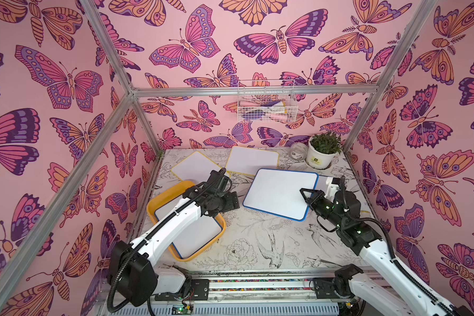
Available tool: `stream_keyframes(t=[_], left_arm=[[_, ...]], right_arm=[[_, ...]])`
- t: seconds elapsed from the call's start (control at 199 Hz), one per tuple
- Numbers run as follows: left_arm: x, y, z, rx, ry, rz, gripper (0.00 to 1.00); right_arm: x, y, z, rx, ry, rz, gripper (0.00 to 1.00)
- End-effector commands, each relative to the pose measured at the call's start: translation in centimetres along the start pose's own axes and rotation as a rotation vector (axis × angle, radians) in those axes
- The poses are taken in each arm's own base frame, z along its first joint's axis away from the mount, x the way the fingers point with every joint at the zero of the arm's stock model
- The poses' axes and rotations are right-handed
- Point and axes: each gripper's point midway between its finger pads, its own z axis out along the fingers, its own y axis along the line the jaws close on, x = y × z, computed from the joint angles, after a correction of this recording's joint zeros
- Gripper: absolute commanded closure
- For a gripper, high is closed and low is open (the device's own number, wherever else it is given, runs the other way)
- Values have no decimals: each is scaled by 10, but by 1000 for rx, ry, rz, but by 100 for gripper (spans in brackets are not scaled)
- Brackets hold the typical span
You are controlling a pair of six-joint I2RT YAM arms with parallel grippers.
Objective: Put the whiteboard into the storage box
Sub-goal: Pick up the whiteboard at the center of the board, then move the storage box to the center of the board.
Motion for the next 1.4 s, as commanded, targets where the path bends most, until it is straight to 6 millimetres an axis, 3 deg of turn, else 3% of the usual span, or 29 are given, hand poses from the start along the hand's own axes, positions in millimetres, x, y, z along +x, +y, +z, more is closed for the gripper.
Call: stream_keyframes(t=[0.0, 0.135, 0.346, 0.562, 0.777, 0.993, 1.254, 1.399], left_arm=[[16, 34, -4, -112, 31, 16, 10], [30, 58, 0, -205, 77, 45, 11], [59, 80, 17, -262, 177, 34, 14], [79, 70, 39, -239, 230, 45, 16], [95, 12, 62, -101, 250, 81, 17], [93, -60, 77, 2, 257, 172, 17], [67, -153, 106, 127, 249, 289, 16], [47, -193, 122, 189, 228, 333, 16]], right_arm=[[-35, 63, -11, -193, -126, -17, 100], [-41, 65, -9, -187, -149, -15, 100], [-47, 66, -8, -184, -178, -16, 100], [-56, 71, -11, -176, -213, -21, 100], [-70, 70, -19, -154, -254, -10, 100], [-94, 49, -38, -80, -322, 7, 100], [-114, 29, -61, -9, -367, -27, 100], [-122, 27, -72, 29, -373, -79, 100]])
